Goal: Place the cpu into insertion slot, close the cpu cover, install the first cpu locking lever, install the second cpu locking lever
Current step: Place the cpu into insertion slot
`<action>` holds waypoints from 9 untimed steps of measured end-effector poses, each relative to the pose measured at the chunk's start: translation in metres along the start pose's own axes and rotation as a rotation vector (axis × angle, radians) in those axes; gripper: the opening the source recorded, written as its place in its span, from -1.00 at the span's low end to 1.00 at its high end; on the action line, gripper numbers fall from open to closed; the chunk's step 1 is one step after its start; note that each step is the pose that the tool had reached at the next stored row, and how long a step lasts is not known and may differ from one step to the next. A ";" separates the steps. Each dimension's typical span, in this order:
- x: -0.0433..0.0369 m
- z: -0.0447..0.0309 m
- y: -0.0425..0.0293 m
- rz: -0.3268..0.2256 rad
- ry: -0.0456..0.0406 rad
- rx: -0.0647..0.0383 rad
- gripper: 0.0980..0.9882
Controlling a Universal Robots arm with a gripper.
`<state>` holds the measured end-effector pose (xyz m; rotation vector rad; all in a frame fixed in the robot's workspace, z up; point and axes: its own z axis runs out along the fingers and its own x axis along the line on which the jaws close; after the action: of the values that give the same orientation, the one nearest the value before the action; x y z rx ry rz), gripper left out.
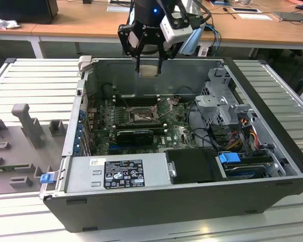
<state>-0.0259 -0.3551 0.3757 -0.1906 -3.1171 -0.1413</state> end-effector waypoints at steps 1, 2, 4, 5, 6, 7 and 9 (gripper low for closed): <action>0.0000 0.0000 0.0000 0.003 -0.0003 0.000 -0.03; 0.0000 0.0000 0.0000 0.006 -0.0005 0.000 -0.03; 0.0000 0.0000 0.0000 0.011 -0.0009 0.000 -0.03; 0.0000 0.0000 0.0000 0.014 -0.0013 0.000 -0.03; 0.0000 0.0000 0.0000 0.016 -0.0014 0.000 -0.03; 0.0000 0.0000 0.0000 0.017 -0.0016 0.000 -0.03; 0.0000 0.0000 0.0000 0.021 -0.0019 0.000 -0.03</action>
<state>-0.0259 -0.3551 0.3757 -0.2238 -3.1159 -0.1416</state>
